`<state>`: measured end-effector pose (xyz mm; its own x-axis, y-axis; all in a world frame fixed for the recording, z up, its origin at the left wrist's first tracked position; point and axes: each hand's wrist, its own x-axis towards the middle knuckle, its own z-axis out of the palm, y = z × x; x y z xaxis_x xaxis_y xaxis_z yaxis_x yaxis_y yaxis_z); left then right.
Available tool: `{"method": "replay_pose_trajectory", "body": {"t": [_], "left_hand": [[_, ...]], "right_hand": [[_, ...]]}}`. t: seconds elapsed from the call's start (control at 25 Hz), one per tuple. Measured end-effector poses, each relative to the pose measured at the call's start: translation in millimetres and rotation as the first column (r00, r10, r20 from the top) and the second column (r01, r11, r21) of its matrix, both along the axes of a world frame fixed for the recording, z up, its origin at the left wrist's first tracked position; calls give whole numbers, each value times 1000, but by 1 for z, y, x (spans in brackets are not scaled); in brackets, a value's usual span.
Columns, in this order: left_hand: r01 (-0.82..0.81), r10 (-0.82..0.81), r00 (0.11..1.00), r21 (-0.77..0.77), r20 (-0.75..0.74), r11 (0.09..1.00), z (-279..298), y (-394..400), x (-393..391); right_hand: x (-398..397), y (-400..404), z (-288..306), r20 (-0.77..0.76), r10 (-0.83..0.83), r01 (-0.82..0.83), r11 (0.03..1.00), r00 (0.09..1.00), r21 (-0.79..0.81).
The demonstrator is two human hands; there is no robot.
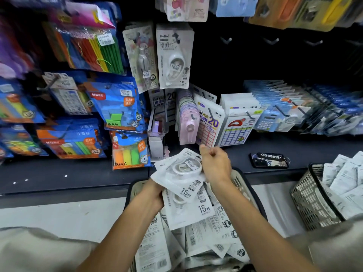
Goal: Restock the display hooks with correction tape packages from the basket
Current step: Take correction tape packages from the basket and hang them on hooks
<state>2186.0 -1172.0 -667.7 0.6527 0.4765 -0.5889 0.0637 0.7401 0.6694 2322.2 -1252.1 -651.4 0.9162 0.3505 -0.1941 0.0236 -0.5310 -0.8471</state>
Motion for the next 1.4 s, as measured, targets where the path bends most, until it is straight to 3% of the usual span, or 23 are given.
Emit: {"method": "replay_pose_trajectory", "body": {"t": [0.04,0.12,0.16,0.24,0.32,0.4,0.56,0.68,0.8,0.88,0.96,1.16,1.28,1.4], "left_hand": [[-17,21,998,57,-64,998,-3,0,1],[-24,63,983,219,-173,975,-9,0,1],[-11,67,979,277,-191,961,-12,-1,1],[14,62,977,348,-206,937,-17,-5,2],[3,88,971,378,-222,926,-20,-6,2],[-57,141,966,351,-218,934,-20,-2,3],[-152,204,950,224,-234,963,-25,9,4],[-127,138,955,62,-263,990,-30,9,2],[-253,263,906,73,-331,965,-36,16,-1],[-345,361,878,108,-315,932,-38,27,-6],[-347,362,894,102,-265,932,-36,34,-9],[-140,173,965,172,-195,975,-19,29,-4],[7,-2,999,133,-40,991,9,33,-13],[12,-18,1000,270,17,963,37,40,-18]], "right_hand": [[-3,-7,-7,-199,-16,23,999,980,29],[-11,-23,-26,-602,66,-3,994,796,106],[-16,-31,-38,-706,136,-43,988,695,148],[-23,-40,-59,-767,189,-20,974,613,224],[-27,-44,-75,-785,171,171,928,596,332],[-23,-48,-83,-749,238,257,840,618,478],[-21,-45,-79,-602,339,169,758,723,629],[-24,-40,-73,-578,318,210,715,752,667],[-13,-49,-67,-524,441,173,621,728,764],[-10,-52,-60,-443,526,-63,692,726,719],[-15,-49,-53,-393,514,-270,805,763,528],[-29,-33,-36,-573,457,-176,860,680,479],[-26,-31,-21,-605,443,-41,827,662,560],[-18,-25,-4,-556,468,6,761,687,648]]}}
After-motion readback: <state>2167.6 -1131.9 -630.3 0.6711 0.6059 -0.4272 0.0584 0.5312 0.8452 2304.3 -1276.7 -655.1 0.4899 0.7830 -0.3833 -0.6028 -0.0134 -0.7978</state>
